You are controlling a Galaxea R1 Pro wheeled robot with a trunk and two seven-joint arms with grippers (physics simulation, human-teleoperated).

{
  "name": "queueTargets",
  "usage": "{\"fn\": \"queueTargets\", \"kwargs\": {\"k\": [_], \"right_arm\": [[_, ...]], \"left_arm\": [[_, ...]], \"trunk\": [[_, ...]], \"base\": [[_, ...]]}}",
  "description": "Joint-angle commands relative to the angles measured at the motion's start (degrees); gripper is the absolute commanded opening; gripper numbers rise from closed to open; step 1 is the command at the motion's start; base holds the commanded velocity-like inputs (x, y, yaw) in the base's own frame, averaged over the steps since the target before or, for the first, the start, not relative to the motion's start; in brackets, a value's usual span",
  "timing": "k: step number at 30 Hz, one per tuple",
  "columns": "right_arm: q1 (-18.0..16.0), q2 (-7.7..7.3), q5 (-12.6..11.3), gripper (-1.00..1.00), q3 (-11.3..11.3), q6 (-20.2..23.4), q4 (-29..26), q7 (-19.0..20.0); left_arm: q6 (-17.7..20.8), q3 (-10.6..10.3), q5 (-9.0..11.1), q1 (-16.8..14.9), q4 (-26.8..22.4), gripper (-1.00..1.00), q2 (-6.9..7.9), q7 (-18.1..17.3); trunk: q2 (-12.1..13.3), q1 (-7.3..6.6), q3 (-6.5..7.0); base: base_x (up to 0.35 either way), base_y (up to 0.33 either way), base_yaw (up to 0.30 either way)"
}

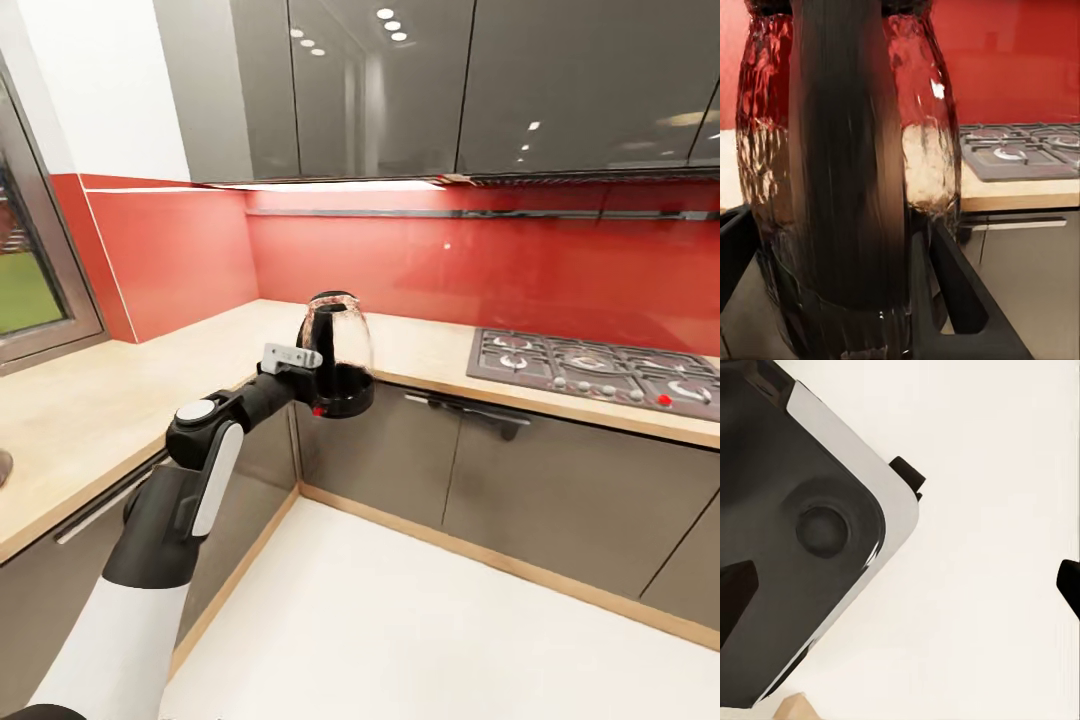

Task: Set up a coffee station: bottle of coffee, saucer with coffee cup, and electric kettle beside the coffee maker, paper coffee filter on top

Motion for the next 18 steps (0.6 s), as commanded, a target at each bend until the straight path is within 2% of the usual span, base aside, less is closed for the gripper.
{"fn": "queueTargets", "kwargs": {"k": [1,10,18], "right_arm": [[-0.08,0.00,-0.06,1.00,0.27,-0.40,0.17,0.04],[-0.08,0.00,-0.06,1.00,0.27,-0.41,0.18,0.07],[-0.08,0.00,-0.15,1.00,0.28,-0.33,0.17,0.21]], "left_arm": [[0.42,0.06,0.68,-0.06,-0.04,-1.00,-0.03,0.08],[0.42,0.77,0.68,-0.06,-0.04,-1.00,-0.03,0.07],[0.42,0.83,0.68,-0.06,-0.04,-1.00,-0.03,0.07]], "trunk": [[-0.04,0.01,-0.06],[-0.04,0.01,-0.06],[-0.04,0.01,-0.06]], "base": [[0.060,-0.026,0.237],[0.012,-0.005,0.255],[0.000,0.000,0.052]]}}
